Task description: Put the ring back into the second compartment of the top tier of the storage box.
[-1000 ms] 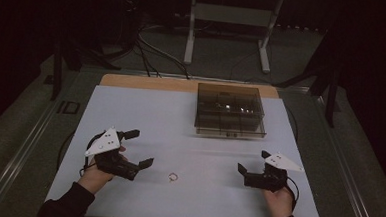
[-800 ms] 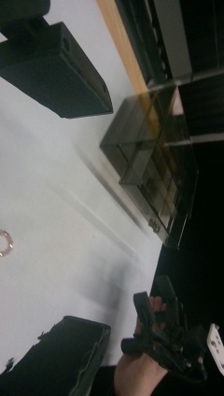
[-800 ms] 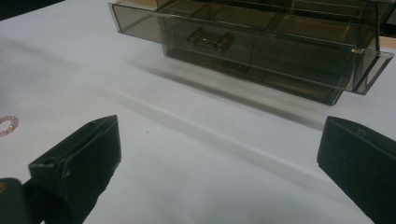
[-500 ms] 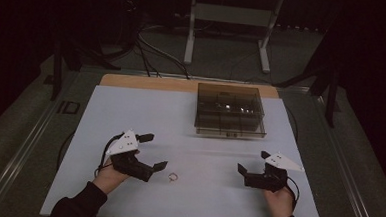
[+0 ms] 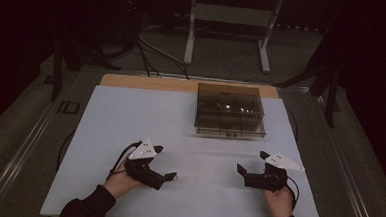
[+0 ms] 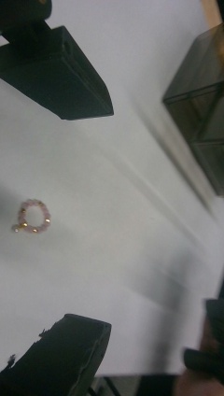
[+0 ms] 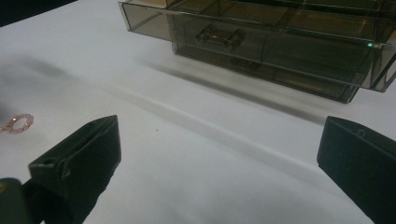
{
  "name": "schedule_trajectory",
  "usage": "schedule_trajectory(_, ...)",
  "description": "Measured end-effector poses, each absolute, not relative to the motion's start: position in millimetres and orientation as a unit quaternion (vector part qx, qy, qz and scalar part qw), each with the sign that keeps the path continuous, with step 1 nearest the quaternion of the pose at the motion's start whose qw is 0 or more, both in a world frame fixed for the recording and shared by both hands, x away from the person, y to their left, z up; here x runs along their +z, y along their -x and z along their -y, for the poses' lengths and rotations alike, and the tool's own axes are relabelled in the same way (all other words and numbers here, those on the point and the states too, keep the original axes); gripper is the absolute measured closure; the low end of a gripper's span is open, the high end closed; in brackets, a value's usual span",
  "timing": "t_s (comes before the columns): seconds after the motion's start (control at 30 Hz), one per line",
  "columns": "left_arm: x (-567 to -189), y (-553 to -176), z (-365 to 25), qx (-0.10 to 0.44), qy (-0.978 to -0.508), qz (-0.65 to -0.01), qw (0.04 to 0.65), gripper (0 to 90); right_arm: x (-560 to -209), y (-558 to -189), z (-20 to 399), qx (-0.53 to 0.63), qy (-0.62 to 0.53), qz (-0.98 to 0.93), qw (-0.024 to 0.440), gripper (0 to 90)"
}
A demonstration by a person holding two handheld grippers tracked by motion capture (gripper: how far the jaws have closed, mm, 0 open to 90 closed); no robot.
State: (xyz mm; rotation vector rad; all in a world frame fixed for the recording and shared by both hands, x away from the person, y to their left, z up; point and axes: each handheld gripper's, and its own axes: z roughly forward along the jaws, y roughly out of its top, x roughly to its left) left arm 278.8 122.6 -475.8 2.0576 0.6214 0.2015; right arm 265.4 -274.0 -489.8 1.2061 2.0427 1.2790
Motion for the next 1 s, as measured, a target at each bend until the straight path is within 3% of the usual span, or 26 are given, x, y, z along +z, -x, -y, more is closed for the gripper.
schedule_trajectory(0.3, -499, -282, -111, 0.094, -0.864, -0.257, 0.423, 15.7, -488, -265, 275, 0.466, -0.434, -0.738, 0.224, 0.1)
schedule_trajectory(0.7, -512, -289, -116, 0.078, -0.871, -0.269, 0.404, 50.6, -489, -265, 275, 0.467, -0.433, -0.739, 0.221, 0.1)
schedule_trajectory(1.0, -519, -291, -114, 0.064, -0.875, -0.267, 0.398, 63.2, -489, -265, 276, 0.467, -0.433, -0.739, 0.218, 0.1)
